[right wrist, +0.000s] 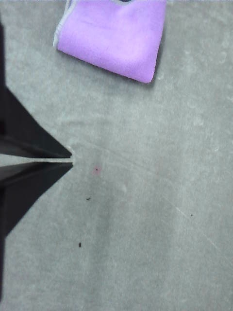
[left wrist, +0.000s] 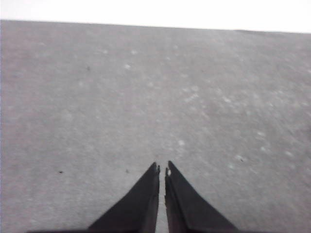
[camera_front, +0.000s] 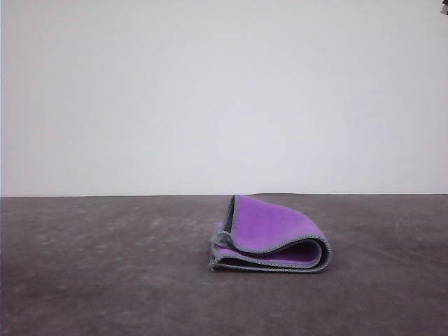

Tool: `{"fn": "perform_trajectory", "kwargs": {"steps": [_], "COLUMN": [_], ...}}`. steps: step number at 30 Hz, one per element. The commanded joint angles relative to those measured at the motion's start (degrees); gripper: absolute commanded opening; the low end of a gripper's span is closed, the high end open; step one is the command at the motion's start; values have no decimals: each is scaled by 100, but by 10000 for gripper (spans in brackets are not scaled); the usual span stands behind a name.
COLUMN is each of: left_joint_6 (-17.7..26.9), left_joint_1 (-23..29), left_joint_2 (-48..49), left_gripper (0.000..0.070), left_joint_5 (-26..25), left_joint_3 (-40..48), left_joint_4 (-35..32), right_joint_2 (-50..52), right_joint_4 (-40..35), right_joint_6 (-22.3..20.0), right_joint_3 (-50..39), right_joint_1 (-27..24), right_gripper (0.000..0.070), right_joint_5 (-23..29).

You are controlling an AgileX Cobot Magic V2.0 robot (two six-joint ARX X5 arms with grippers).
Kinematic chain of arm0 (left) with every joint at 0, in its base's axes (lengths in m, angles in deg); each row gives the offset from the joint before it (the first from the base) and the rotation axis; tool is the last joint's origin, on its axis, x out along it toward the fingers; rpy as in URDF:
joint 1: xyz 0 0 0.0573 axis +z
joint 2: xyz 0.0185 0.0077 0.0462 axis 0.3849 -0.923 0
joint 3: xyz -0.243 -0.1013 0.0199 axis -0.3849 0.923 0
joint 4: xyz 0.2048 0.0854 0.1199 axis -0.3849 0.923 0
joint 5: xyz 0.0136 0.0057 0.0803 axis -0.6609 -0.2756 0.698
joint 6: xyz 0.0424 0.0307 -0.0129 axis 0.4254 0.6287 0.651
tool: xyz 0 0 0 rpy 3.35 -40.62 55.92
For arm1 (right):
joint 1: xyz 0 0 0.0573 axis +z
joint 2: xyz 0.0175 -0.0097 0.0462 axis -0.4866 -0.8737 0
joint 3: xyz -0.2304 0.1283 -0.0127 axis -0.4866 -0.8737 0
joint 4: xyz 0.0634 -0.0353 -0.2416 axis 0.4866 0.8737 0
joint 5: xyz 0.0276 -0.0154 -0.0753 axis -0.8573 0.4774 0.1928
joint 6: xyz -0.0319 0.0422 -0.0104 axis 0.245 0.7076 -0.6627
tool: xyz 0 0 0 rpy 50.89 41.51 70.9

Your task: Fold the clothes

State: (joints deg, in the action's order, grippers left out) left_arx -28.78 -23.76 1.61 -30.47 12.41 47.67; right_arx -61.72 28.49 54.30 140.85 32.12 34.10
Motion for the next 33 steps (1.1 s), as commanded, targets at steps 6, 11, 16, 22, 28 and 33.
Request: {"fn": "perform_trajectory", "kwargs": {"steps": [6,11,16,22,28,33], "left_joint_6": [-25,-275,-298,-296,-296,-296], "left_joint_1": [11,9,11,9,9,9], "left_joint_2": [256,256,256,253,253,253], "left_gripper": [7,7,7,7,7,7], "left_joint_5": [195,193,198,197,197,197], "left_joint_3": [131,352,401,437,437,437], "left_joint_4": [63,22,-101,-245,-246,-246], "right_joint_2": [-48,-48,-48,-48,-48,-48], "right_joint_4": [-55,-56,-56,-57,-57,-57], "right_joint_6": [55,55,55,55,55,55], "right_joint_3": [39,39,39,39,39,39], "right_joint_1": [17,17,17,17,17,17], "right_gripper": [7,7,7,7,7,7], "right_joint_5": [-4,-4,-4,-3,-4,-4]}}
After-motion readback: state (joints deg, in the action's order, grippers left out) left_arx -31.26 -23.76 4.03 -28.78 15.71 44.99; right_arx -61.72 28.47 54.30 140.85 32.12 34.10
